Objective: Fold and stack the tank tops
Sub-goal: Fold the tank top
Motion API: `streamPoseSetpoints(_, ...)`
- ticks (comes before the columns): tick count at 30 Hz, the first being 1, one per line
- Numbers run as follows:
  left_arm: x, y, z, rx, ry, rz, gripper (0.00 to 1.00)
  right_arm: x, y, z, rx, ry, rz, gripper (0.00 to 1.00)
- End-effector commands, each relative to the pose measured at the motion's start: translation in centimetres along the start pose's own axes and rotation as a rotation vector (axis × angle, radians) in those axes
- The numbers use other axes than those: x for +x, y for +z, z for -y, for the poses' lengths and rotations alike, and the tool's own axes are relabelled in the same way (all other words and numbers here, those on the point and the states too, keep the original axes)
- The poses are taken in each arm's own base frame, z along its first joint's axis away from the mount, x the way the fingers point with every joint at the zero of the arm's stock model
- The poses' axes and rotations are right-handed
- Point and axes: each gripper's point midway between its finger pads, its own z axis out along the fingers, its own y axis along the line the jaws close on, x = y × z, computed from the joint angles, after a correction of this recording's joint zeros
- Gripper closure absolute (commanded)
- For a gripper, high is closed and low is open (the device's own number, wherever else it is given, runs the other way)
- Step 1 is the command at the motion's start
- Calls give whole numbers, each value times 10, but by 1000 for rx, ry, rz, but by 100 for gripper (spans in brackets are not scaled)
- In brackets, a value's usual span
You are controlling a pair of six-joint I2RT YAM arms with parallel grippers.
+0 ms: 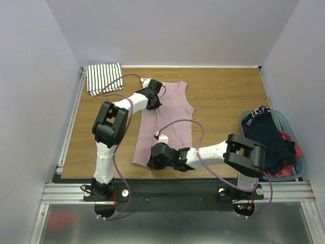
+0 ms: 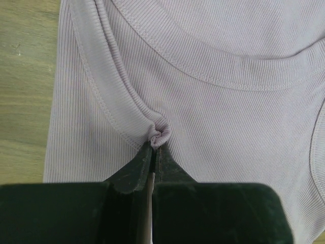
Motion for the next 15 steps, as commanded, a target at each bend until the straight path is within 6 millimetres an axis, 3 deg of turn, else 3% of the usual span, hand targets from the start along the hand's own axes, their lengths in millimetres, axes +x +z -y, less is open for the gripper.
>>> streamPoseSetpoints(1, 23, 18, -35, -126, 61, -61, 100, 11, -15, 4, -18, 35, -21, 79)
streamPoseSetpoints(5, 22, 16, -35, -133, 62, -55, 84, 8, -26, 5, -40, 58, 1, 70)
streamPoseSetpoints(8, 16, 10, -30, -115, 61, -40, 59, 3, -37, 2, -65, 65, 20, 53)
streamPoseSetpoints(13, -9, -10, -9, -44, 59, 15, 42, -11, -62, -15, -137, 68, 61, 46)
streamPoseSetpoints(15, -28, -24, 4, 11, 57, 56, 38, -18, -72, -18, -155, 58, 84, 43)
